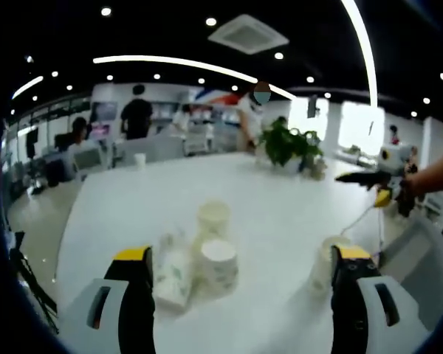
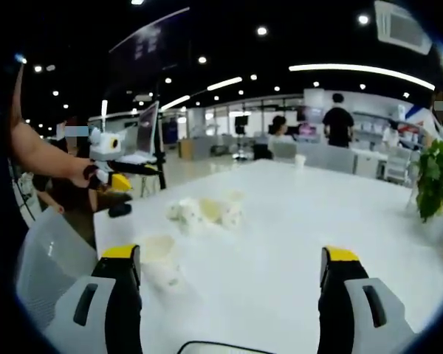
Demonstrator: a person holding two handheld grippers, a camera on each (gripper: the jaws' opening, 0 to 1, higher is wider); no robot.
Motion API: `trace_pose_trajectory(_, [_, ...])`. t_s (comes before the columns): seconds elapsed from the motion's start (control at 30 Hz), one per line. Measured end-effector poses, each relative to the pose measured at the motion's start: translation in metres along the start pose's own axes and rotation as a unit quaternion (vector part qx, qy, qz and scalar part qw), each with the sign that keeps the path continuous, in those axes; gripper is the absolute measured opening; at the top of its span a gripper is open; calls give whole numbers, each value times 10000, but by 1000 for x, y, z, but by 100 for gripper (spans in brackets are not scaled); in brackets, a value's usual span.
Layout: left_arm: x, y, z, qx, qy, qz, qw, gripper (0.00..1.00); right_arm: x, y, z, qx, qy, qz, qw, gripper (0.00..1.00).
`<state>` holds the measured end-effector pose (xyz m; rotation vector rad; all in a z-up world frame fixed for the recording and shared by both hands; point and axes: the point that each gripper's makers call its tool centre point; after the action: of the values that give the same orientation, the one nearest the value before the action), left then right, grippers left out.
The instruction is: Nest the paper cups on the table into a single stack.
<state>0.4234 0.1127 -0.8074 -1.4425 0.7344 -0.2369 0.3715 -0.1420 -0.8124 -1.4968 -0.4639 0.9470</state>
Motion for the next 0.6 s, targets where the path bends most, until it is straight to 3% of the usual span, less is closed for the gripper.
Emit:
trace_pose_trajectory(0.27, [31,-13,1,104,138,24,9998,98,-2,7,0,108,43,-11,9999,100])
trace_pose_trajectory(0.4, [42,-14,0,235,191,133,9995,98,-2,7,1,106,33,5,9999,100])
trace_pose_trajectory(0.47, [48,-10,1,223,244,328,9989,98,-3,7,1,116,36,5,9999,100])
trace_pose_trajectory(0.6, [56,-14,9,220,206,332,9990,98,-4,6,2,106,27,23,9999,100])
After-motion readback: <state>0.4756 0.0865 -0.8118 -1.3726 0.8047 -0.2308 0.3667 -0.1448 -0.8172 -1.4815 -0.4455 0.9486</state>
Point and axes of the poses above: the point that each gripper's makers call its tool centre point, and the gripper's own axes: x roughly forward along the fingers, z roughly to its left, y roughly out of its underside, and after that the axes turned 9 degrees about -y, right-handed
